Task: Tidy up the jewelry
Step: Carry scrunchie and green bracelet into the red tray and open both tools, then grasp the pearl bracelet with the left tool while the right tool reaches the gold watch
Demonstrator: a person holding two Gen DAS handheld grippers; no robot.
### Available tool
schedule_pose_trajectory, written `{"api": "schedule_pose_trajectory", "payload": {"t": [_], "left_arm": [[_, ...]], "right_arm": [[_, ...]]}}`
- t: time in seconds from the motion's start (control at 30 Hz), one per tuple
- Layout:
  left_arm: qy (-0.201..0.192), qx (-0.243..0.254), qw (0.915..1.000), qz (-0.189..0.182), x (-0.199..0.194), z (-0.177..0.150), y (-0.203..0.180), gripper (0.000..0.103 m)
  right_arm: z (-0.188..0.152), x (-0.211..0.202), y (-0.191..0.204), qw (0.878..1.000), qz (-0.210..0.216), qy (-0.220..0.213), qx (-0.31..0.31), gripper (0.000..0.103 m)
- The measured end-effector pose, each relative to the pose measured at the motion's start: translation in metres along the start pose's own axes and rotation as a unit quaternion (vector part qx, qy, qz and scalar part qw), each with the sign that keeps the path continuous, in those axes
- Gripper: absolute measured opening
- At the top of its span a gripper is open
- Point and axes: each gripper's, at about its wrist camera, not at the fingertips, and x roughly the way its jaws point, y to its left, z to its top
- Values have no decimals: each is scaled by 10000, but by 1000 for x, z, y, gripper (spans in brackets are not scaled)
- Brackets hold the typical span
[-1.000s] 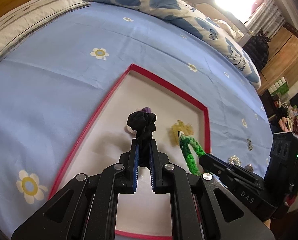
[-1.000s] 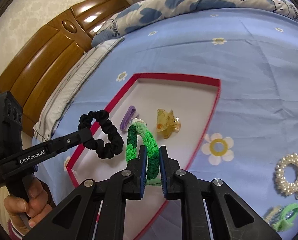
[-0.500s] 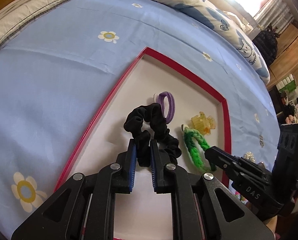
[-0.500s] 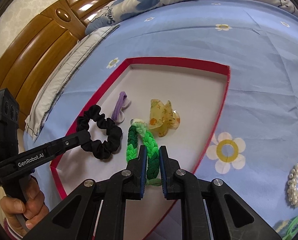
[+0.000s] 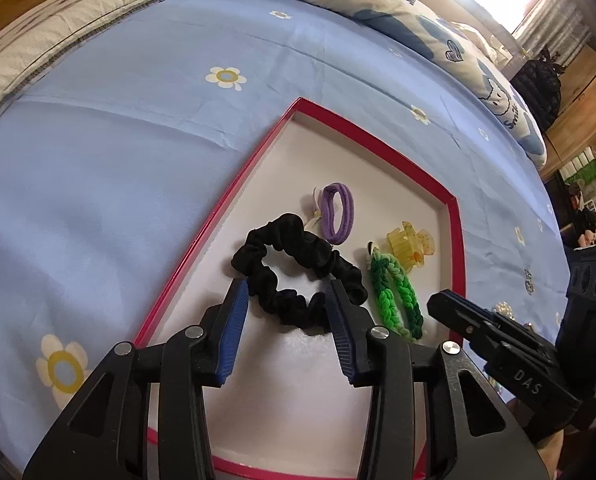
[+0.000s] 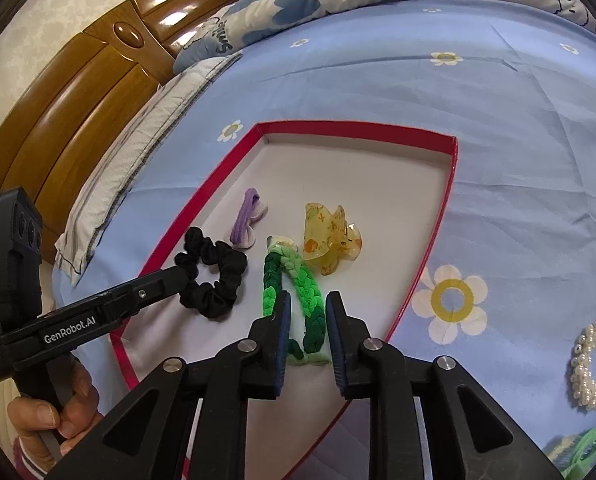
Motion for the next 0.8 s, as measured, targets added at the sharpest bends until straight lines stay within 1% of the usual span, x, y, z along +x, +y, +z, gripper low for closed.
{"api": "schedule_pose_trajectory", "payload": {"t": [0.07, 0.1, 0.27, 0.43, 0.6, 0.8], "left_arm": [[-16, 7, 10000, -8, -4, -1, -1, 39], [-22, 12, 10000, -16, -5, -2, -2, 39], [-78, 75, 9999, -91, -15, -5, -11, 39], [-127, 197, 9995, -193, -22, -7, -28, 39], [-135, 377, 9987, -330, -26, -12, -53, 39], [-33, 667, 9966, -487, -24, -22, -86, 39]], "right_arm": [[0, -6, 0, 10000, 25, -52, 9, 30], [0, -7, 1, 10000, 32, -68, 13, 30], [-3, -22, 0, 9998, 73, -157, 9, 31], [-6, -40, -6, 9996, 37, -270, 44, 31], [-13, -61, -20, 9990, -29, -410, 150, 33], [-24, -85, -40, 9978, -174, -562, 291, 33]]}}
